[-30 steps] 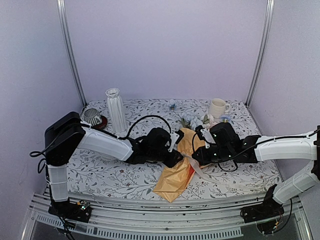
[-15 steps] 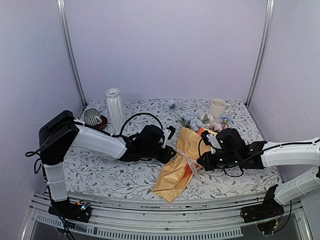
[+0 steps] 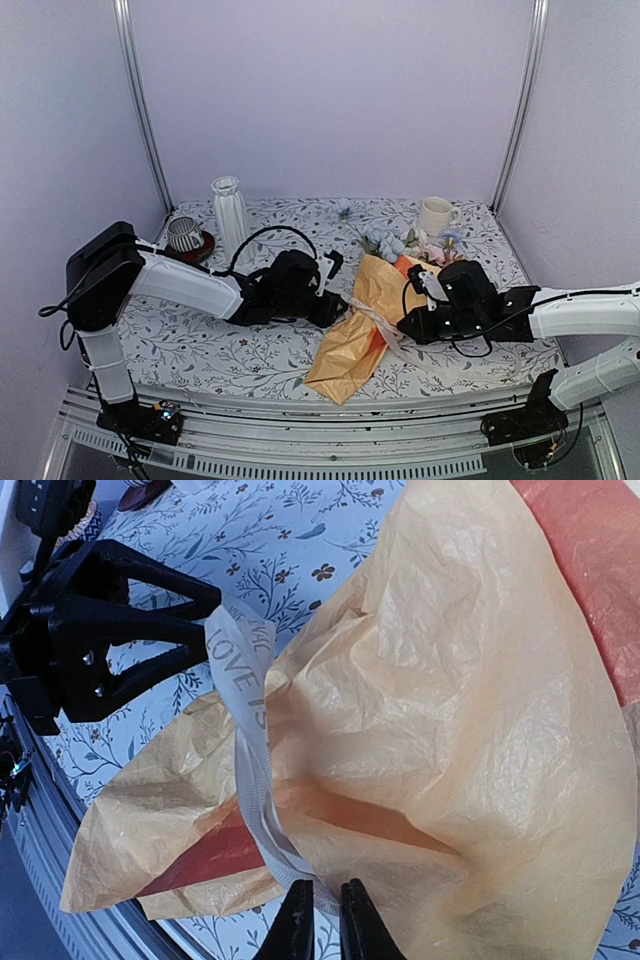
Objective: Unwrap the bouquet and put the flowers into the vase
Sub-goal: Untie the half-tied ribbon from the folded wrapping paper.
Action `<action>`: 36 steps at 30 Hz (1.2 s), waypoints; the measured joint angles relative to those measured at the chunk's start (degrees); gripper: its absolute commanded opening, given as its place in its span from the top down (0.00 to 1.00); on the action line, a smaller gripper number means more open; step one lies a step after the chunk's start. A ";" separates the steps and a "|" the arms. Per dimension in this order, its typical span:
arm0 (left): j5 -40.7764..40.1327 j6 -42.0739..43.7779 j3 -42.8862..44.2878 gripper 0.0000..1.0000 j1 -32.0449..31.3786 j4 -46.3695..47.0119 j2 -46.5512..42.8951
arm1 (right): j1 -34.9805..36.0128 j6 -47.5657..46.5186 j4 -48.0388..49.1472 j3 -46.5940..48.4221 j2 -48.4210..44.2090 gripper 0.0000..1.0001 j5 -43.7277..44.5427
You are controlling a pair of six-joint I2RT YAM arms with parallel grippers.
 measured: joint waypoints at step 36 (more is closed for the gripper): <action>6.75 6.67 -10.91 0.46 -1.16 14.51 -8.59 | 0.00 -11.43 8.28 0.11 -9.33 0.82 -1.46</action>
